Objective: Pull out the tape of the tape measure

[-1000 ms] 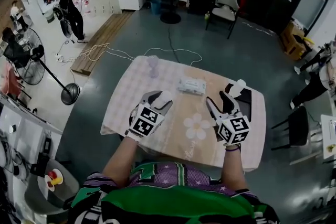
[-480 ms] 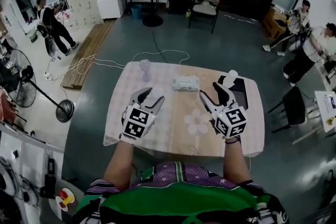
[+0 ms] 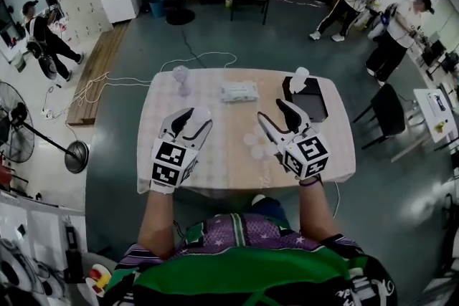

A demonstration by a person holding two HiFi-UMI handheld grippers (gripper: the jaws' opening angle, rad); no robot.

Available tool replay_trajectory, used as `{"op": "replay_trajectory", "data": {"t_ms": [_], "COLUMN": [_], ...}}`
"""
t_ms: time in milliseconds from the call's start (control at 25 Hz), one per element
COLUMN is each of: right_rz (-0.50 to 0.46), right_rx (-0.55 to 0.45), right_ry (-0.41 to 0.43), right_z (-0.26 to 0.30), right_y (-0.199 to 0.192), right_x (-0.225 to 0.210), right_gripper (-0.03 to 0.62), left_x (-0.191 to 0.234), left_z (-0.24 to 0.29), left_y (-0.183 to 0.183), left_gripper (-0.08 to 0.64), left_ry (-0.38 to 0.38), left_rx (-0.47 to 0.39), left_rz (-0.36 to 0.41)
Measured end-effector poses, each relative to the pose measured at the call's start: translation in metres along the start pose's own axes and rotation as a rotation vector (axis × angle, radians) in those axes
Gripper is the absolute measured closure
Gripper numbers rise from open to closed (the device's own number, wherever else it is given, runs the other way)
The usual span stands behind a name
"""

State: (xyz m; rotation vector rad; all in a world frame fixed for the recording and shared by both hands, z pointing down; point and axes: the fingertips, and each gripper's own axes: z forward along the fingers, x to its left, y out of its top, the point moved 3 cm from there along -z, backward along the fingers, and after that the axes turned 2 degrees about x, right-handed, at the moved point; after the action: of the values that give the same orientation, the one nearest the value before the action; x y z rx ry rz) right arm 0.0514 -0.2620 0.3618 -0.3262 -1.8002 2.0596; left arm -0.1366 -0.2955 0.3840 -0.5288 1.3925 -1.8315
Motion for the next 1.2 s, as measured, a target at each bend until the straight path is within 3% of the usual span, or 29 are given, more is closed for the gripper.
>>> {"op": "replay_trajectory", "data": {"t_ms": [200,720,1200], "right_rz": [-0.044,-0.068,-0.097], "right_rx": [0.004,0.009,0.027], "right_ry": [0.042,0.15,0.195], "right_z": [0.006,0.019,0.03], "right_y": [0.0,-0.004,-0.007], "right_x": [0.022,0.063,0.078], "right_gripper": [0.354,0.354,0.354], "left_x": [-0.01,-0.034,-0.041], "left_z": [-0.004,-0.009,-0.004], "left_y": [0.002,0.0,0.007], "left_gripper": [0.324,0.324,0.324], "left_ry": [-0.022,-0.079,-0.112], "left_rx": [-0.032,-0.037,-0.044], "left_rz": [0.039,0.045,0.063]}}
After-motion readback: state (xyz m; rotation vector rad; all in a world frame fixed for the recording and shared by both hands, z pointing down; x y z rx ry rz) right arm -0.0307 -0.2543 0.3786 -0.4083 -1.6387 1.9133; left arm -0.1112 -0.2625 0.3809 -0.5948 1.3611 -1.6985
